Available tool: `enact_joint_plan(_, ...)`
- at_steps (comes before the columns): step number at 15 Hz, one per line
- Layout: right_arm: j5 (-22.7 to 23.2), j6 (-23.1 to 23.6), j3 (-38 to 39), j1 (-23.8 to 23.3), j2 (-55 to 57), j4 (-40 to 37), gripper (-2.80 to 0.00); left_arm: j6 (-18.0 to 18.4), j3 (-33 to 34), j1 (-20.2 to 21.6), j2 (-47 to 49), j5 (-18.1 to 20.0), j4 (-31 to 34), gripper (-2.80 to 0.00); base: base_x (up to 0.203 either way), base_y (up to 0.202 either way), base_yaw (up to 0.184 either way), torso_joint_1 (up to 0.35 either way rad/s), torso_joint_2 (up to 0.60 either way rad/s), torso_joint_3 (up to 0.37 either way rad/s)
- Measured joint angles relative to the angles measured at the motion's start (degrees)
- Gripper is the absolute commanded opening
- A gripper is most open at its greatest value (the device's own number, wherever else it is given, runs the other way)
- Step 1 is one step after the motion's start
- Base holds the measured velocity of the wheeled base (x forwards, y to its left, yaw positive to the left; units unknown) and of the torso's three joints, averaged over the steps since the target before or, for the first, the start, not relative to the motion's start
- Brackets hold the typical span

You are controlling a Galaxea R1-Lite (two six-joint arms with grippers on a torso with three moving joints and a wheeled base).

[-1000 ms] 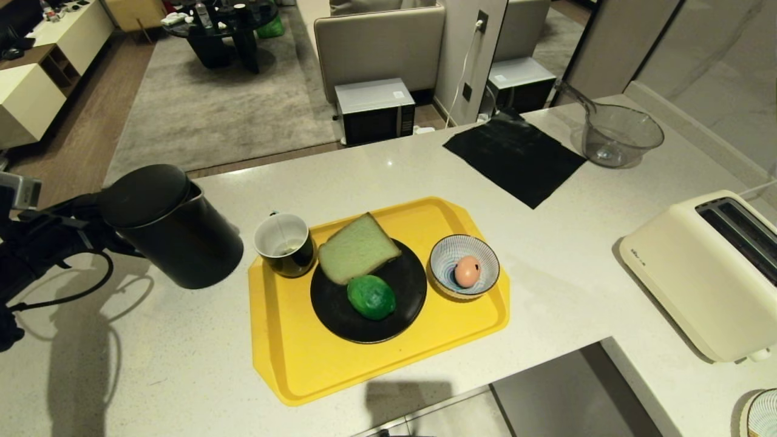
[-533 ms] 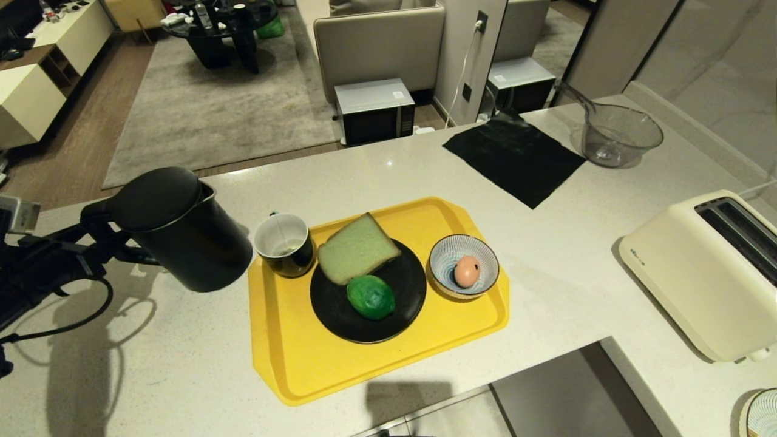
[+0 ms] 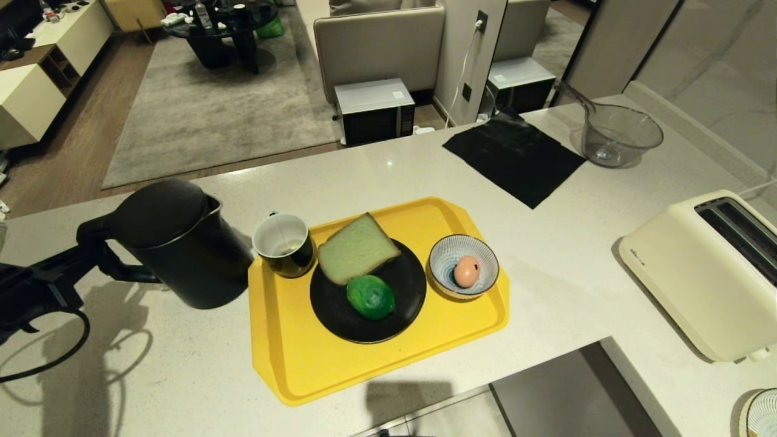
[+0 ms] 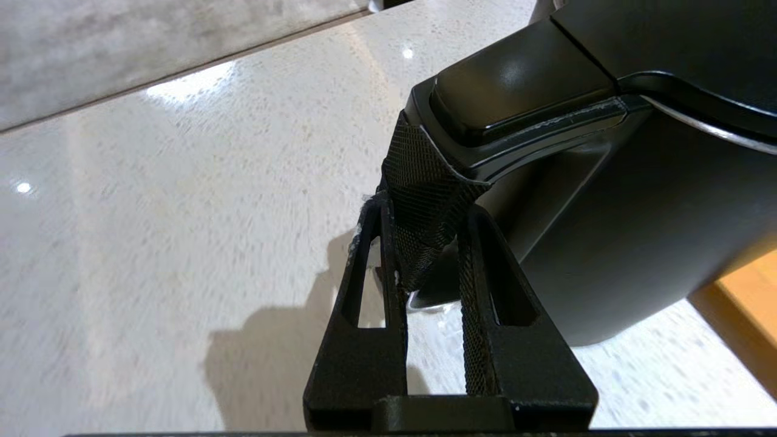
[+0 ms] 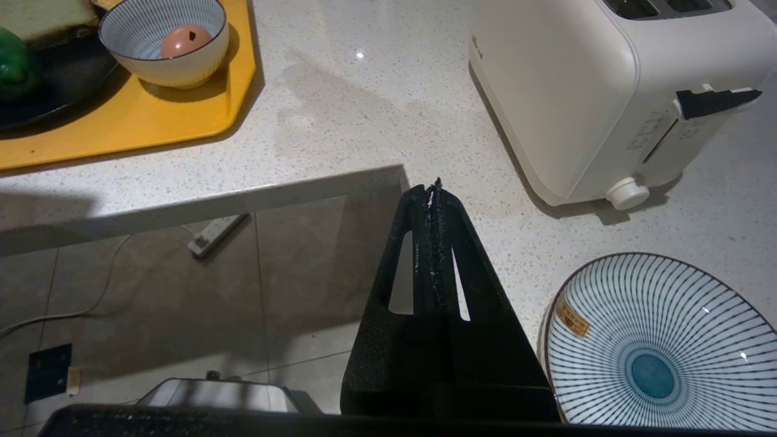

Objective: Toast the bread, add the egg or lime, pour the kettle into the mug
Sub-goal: Put the kettle back

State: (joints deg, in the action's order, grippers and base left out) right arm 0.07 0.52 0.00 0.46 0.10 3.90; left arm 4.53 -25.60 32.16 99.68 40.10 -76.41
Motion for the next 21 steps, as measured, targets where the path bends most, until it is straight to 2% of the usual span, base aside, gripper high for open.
enact_joint_plan(9,0.0,0.0,0.0,0.0,0.0,0.0,-2.8,-0.5,8.0,1.8,-14.4,-0.1,5.6,-2.8,0.0,0.0,0.0,0.0,0.0,0.0)
enact_joint_plan(15,0.0,0.0,0.0,0.0,0.0,0.0,-2.8,-0.5,9.6,3.3,-15.3,-0.1,5.4,-2.8,0.0,0.0,0.0,0.0,0.0,0.0)
enact_joint_plan(21,0.0,0.0,0.0,0.0,0.0,0.0,-2.8,-0.4,6.5,3.7,-13.0,-0.2,5.1,-2.8,0.0,0.0,0.0,0.0,0.0,0.0)
